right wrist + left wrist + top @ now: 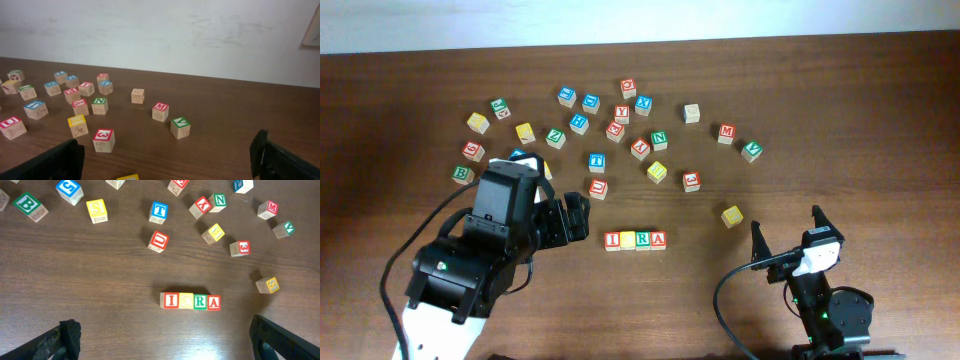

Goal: Spell out ICRA

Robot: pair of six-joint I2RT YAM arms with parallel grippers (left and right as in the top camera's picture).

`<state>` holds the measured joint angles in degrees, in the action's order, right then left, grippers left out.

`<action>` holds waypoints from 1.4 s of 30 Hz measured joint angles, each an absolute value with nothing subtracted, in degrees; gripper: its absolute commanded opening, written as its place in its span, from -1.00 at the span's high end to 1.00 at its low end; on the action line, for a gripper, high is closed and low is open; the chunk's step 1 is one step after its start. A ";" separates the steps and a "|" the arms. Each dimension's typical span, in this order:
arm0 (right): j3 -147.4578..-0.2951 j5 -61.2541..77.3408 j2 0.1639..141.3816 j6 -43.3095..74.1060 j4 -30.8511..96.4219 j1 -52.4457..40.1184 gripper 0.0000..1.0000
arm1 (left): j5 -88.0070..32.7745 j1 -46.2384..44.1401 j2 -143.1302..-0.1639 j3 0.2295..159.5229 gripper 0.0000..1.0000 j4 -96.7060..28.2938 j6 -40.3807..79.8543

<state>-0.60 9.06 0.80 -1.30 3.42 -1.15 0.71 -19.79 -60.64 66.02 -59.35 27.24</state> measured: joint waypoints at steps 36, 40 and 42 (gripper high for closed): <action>-0.60 9.06 0.80 -1.28 3.40 -1.17 -0.97 | -3.22 -17.72 -61.49 65.01 -0.98 -57.80 18.50; -0.60 9.04 0.80 -1.26 3.38 -1.17 -0.97 | -9.04 -13.56 -58.72 58.35 -0.98 -50.54 11.44; -0.60 9.02 0.80 -1.26 3.38 -1.17 -0.96 | -13.02 -11.79 -54.19 50.22 -0.98 -44.05 7.64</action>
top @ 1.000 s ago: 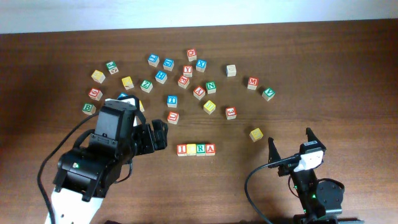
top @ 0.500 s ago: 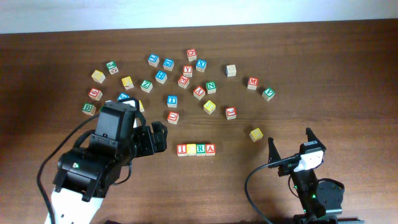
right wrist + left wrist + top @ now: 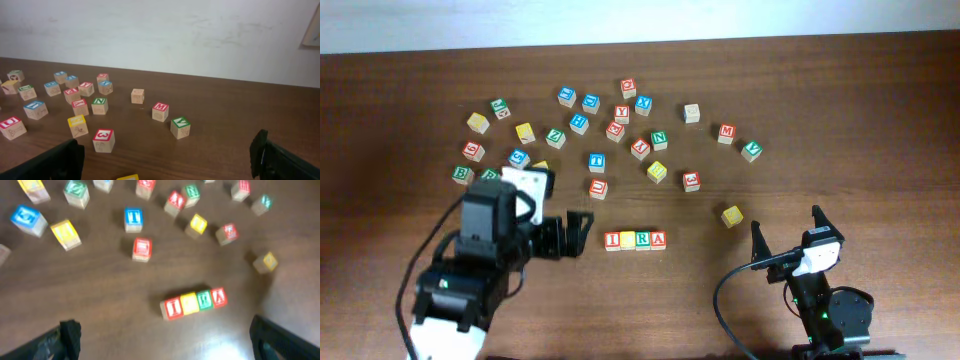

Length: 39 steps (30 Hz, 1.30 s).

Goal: Spell out ICRA

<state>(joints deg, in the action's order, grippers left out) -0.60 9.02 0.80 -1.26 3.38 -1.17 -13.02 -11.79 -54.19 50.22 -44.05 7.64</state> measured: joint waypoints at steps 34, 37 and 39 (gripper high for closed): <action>-0.60 8.86 0.69 -1.23 3.38 -1.17 -0.97 | -16.80 -3.73 -0.89 4.23 -0.98 2.96 2.42; -0.60 8.86 0.69 -1.26 3.38 -1.17 -0.97 | -11.79 -3.42 -0.84 2.04 -0.98 4.16 6.15; -0.60 8.88 0.69 -1.26 3.40 -1.17 -0.97 | -10.15 -2.72 -0.78 1.15 -0.98 0.45 7.01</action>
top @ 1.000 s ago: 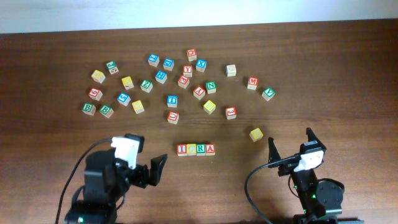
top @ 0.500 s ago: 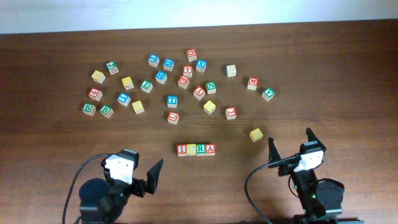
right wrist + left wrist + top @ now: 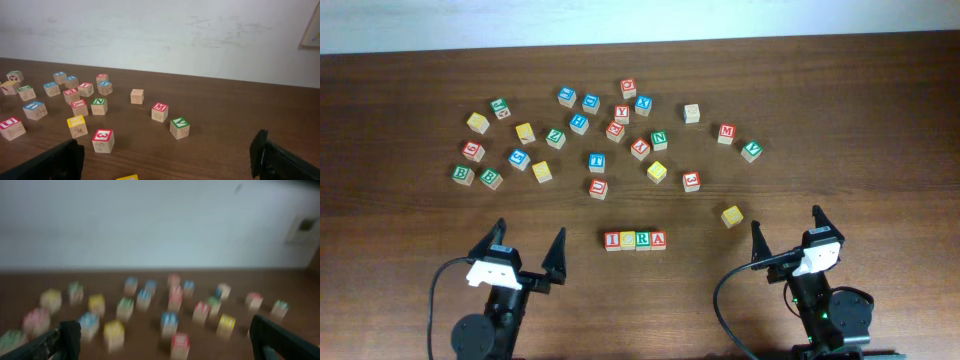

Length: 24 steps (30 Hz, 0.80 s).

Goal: Spell out ICRA

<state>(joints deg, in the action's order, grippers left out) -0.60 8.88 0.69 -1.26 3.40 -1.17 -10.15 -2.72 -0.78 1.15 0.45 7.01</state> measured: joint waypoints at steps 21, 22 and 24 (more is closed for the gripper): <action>-0.60 8.86 0.69 -1.26 3.40 -1.17 -0.97 | -5.30 -2.55 -0.78 0.62 -0.98 -3.90 2.94; -0.60 8.86 0.69 -1.23 3.40 -1.17 -0.97 | -5.30 -2.55 -0.78 0.62 -0.98 -3.88 2.68; -0.60 8.86 0.69 -1.26 3.38 -1.17 -0.97 | -5.30 -2.55 -0.78 0.62 -0.98 -3.90 2.59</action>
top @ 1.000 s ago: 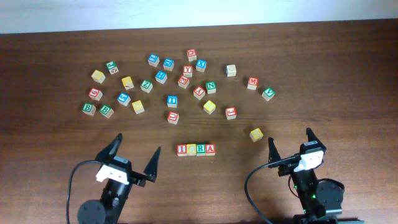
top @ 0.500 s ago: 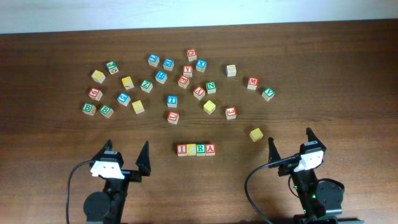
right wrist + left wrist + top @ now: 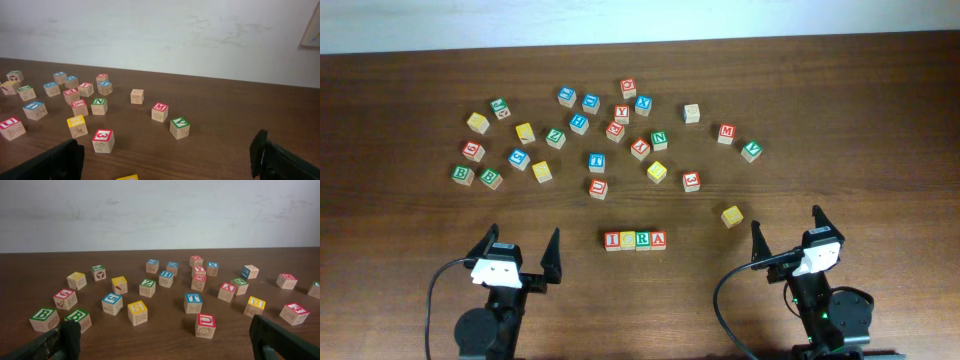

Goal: Spell out ICRA

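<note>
A row of letter blocks reading I, C, R, A lies side by side at the table's front middle: red I, yellow C, green R, red A. My left gripper rests at the front left, open and empty, left of the row. At the front right my right gripper is also open with nothing between its fingers. In the wrist views the row is out of sight; each shows only the spread fingertips at the lower corners.
Several loose letter blocks are scattered across the far half of the table, among them a red U, a blue T, a red 3, a green V and a yellow block near the right gripper.
The left gripper has shifted slightly and settled at the front left; its wrist view was blurred and is now sharp. The blocks and the right arm have not moved.
The left arm reached over the table with its open gripper just left of the finished I, C, R, A row. Then it stood a little farther back and left. Then it was folded down at the front left edge, where it now rests. The right arm stayed still.
</note>
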Robot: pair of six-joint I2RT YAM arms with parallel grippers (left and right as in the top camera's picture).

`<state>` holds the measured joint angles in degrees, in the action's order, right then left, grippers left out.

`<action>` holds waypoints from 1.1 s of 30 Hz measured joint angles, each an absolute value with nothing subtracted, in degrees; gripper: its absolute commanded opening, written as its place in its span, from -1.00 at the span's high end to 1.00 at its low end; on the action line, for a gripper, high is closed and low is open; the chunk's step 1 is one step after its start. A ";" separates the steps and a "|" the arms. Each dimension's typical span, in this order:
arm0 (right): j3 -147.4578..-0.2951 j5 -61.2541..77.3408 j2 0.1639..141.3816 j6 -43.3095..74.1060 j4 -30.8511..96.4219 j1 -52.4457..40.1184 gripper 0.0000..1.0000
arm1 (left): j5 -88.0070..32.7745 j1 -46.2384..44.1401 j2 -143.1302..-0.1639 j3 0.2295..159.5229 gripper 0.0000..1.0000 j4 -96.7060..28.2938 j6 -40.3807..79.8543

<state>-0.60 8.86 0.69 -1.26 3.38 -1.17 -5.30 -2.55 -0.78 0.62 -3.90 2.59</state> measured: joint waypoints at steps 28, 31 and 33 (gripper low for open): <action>-0.60 8.86 0.69 -1.26 3.38 -1.17 -0.97 | 0.86 1.96 -0.78 0.62 -0.98 -4.49 0.84; -0.60 8.86 0.69 -1.26 3.40 -1.17 -0.97 | 0.84 1.96 -0.78 0.62 -0.98 -4.49 0.84; -0.60 8.86 0.69 -1.23 3.40 -1.17 -0.97 | 0.84 1.96 -0.78 0.62 -0.98 -4.51 0.84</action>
<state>-0.60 8.86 0.69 -1.23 3.40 -1.17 0.84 1.96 -0.78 0.62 -4.51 0.84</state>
